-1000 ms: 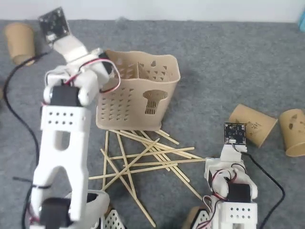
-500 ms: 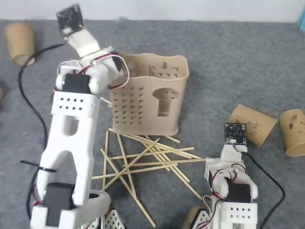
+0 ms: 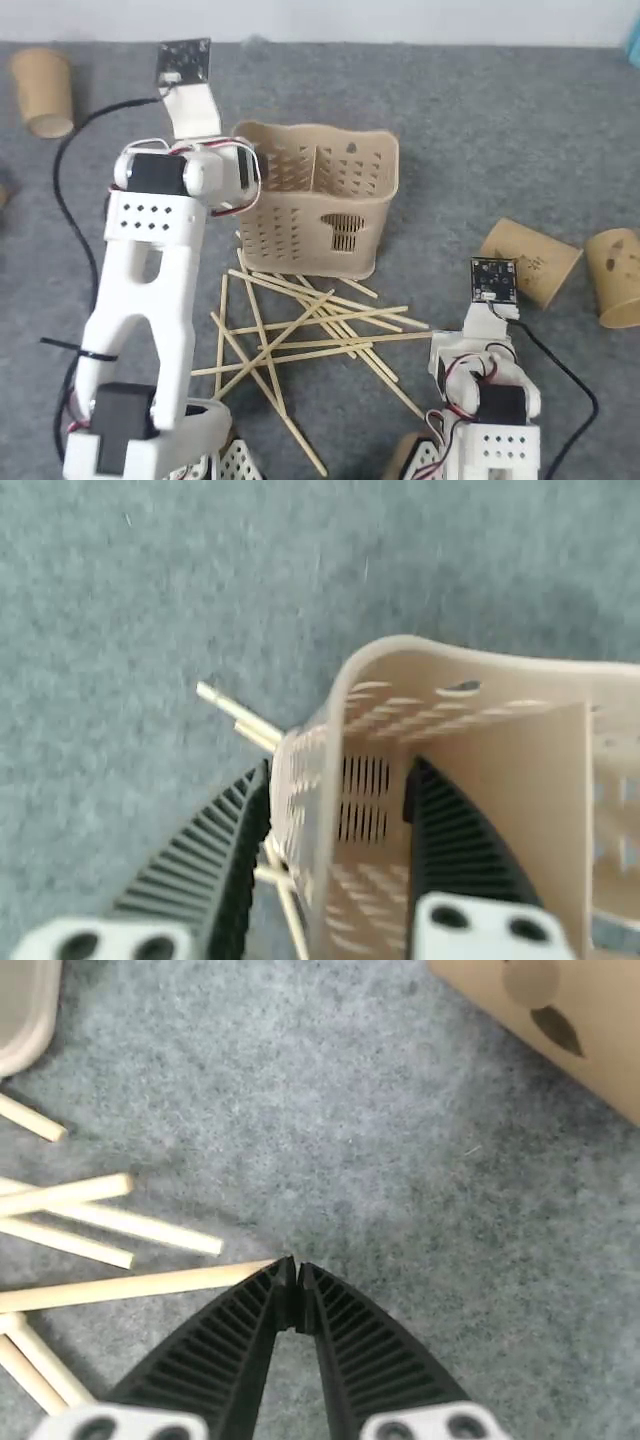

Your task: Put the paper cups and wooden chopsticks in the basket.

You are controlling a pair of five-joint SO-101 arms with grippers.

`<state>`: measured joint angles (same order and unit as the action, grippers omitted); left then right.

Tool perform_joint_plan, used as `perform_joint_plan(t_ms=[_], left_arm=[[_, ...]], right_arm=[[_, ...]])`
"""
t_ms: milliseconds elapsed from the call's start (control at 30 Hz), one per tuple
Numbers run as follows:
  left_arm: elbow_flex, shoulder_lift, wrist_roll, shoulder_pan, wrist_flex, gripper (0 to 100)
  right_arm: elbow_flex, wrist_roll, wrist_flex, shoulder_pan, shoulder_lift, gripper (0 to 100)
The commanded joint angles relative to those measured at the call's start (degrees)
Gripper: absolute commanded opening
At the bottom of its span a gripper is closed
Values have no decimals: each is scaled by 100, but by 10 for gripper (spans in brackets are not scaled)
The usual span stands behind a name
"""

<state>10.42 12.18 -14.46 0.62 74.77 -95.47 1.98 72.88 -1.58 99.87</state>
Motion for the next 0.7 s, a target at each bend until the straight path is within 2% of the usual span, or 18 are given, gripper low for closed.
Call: perform_joint_plan(t_ms=[0,100,200,367,533,667], left_arm=[[-303,44,35,-62,290,134],[-567,44,18,-281,273,0],[-848,44,-79,-598,211,13],[-1332,44,-1073,-949,-132,11],[-1455,44,-1178,-1275,-580,11],[-1402,-18,-1178,-1257,-1231,11]], right_arm=[[-35,53,57,22,40,9],[-35,53,57,22,40,9],[-35,53,57,31,40,9],[-35,53,57,48,40,9],[-35,53,57,48,40,9],[-35,53,57,48,40,9]])
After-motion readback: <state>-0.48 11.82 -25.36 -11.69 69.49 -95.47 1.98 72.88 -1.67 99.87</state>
